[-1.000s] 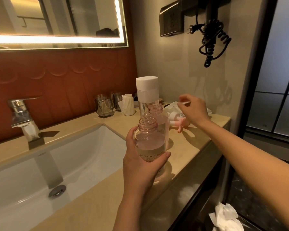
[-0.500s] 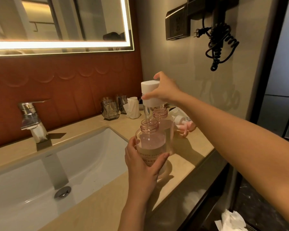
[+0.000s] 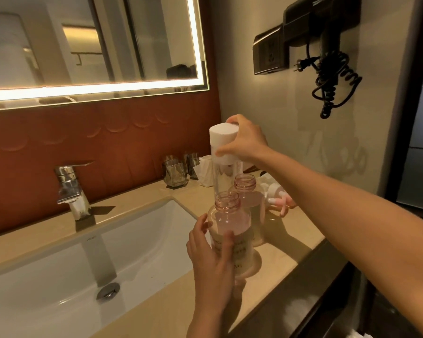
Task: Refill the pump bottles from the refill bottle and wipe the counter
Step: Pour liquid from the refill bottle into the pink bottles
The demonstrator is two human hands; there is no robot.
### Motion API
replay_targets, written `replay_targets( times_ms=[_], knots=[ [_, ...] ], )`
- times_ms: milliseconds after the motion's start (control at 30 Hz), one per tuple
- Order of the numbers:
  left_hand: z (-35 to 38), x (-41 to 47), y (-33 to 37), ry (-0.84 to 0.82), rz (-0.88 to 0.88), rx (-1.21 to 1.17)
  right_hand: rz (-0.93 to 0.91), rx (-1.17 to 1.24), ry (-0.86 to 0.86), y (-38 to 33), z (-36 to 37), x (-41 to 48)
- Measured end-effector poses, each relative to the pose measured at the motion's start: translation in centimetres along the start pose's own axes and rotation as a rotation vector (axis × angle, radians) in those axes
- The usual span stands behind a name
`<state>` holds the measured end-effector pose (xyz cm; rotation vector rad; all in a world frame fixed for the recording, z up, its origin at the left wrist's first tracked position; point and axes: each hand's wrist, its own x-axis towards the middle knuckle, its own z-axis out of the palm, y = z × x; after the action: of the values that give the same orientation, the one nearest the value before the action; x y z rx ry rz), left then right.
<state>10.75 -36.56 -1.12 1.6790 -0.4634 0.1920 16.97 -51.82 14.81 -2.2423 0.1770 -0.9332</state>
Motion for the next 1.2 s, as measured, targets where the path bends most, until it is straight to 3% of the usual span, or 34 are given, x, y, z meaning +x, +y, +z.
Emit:
replay_targets(
  times_ms=[200, 267, 433, 567, 667, 800, 967, 1133, 1200],
  knots=[
    [-0.4, -0.1, 0.7, 0.172, -0.23, -0.183, -0.206, 0.129, 0.021, -4.9, -2.3, 0.9],
    [-0.8, -0.2, 1.2, 0.252, -0.224, -0.186, -0.26, 0.162, 0.01, -6.6, -2.8, 0.7],
    [-3.6, 0.7, 3.7, 0.357, 0.056, 0.055, -0.334, 0.227, -0.081, -10.0, -3.0, -1.1],
    [-6.5, 2.2, 7.5, 0.308, 0.205, 0.165, -0.419, 0.229, -0.197, -12.3, -2.7, -3.9],
    [-8.0, 2.2, 9.6, 0.294, 0.291, 0.156, -0.444, 0.267, -0.285, -13.6, -2.5, -5.7],
    [-8.8, 0.8, 9.0, 0.42, 0.339, 0.153, -0.431, 0.298, -0.375, -14.8, -2.1, -7.8],
    [-8.7, -0.9, 6.8, 0.508, 0.249, 0.199, -0.433, 0.102, -0.501, -15.0, -0.8, -9.6],
    [-8.5, -2.9, 5.7, 0.504, 0.136, 0.277, -0.54, -0.379, -0.349, -15.9, -0.1, -10.9],
    [-8.6, -3.3, 5.4, 0.464, 0.104, 0.198, -0.592, -0.438, -0.351, -16.1, 0.5, -11.1]
  ],
)
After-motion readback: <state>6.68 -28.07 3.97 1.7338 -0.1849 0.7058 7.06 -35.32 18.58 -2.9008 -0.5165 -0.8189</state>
